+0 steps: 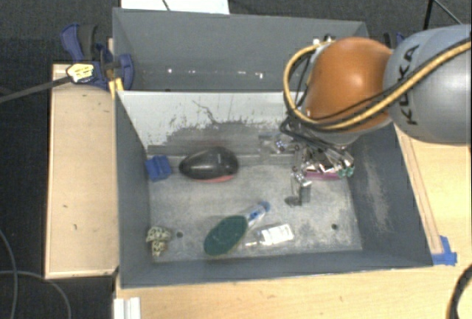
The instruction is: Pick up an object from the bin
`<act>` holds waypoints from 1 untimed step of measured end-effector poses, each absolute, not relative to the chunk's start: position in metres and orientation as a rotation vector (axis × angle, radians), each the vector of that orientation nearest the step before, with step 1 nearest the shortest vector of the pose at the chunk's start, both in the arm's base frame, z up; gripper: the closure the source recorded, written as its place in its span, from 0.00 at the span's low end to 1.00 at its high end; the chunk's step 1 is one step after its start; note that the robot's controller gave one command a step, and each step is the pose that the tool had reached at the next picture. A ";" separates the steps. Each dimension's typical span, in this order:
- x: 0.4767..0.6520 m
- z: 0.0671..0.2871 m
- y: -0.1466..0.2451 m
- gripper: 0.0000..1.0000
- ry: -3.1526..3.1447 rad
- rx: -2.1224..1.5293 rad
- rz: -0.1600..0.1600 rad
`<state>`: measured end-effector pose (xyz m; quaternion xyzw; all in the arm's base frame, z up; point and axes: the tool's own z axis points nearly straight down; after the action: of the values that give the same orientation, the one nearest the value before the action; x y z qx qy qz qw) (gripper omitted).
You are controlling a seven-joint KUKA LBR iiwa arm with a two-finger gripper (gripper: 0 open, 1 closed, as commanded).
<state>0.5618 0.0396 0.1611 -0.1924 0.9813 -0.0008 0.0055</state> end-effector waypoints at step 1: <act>0.528 0.147 0.047 0.00 3.089 -0.575 0.003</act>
Offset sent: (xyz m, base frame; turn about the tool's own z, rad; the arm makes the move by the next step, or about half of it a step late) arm -0.0326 0.0062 -0.0139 0.0203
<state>0.5284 0.0466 0.1470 -0.1830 0.9831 0.0008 -0.0002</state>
